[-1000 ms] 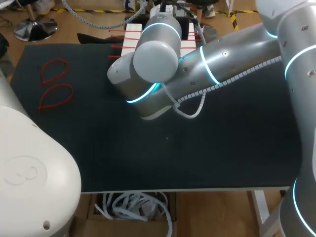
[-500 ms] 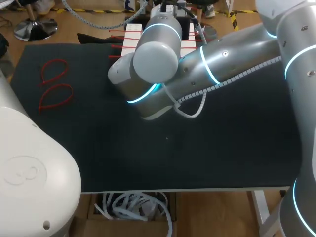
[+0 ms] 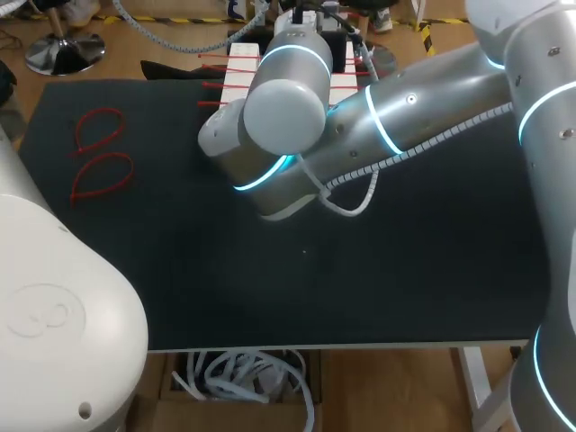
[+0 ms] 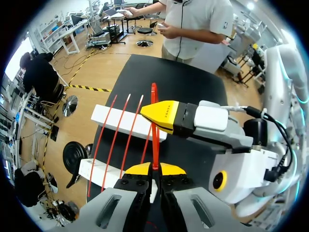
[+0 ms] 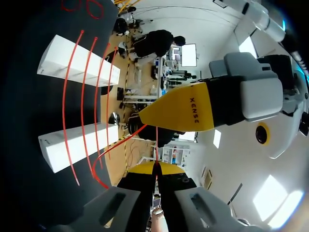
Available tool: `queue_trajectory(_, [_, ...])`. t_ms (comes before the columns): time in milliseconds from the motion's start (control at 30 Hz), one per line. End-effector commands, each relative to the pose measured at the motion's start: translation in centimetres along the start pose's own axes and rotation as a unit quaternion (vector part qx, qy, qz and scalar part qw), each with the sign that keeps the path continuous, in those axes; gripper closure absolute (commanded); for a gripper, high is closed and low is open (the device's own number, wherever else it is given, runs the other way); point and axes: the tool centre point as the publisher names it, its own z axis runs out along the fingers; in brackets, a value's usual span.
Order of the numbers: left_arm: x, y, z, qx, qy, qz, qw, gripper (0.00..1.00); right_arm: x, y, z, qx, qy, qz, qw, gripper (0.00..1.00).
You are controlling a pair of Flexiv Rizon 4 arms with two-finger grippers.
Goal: Grab the tape and strap the tape.
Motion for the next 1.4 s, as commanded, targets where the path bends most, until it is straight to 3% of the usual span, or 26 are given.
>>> queue_trajectory(33, [0.04, -0.04, -0.09, -0.002, 0.000, -0.001, 1.000, 1.00, -0.15, 0.00, -0.04, 0.001, 0.002, -0.003, 1.000, 1.00])
queue_trajectory(1400, [0.04, -0.04, -0.09, -0.002, 0.000, -0.001, 1.000, 1.00, -0.05, 0.27, -0.15, 0.012, -0.004, -0.024, 1.000, 1.00])
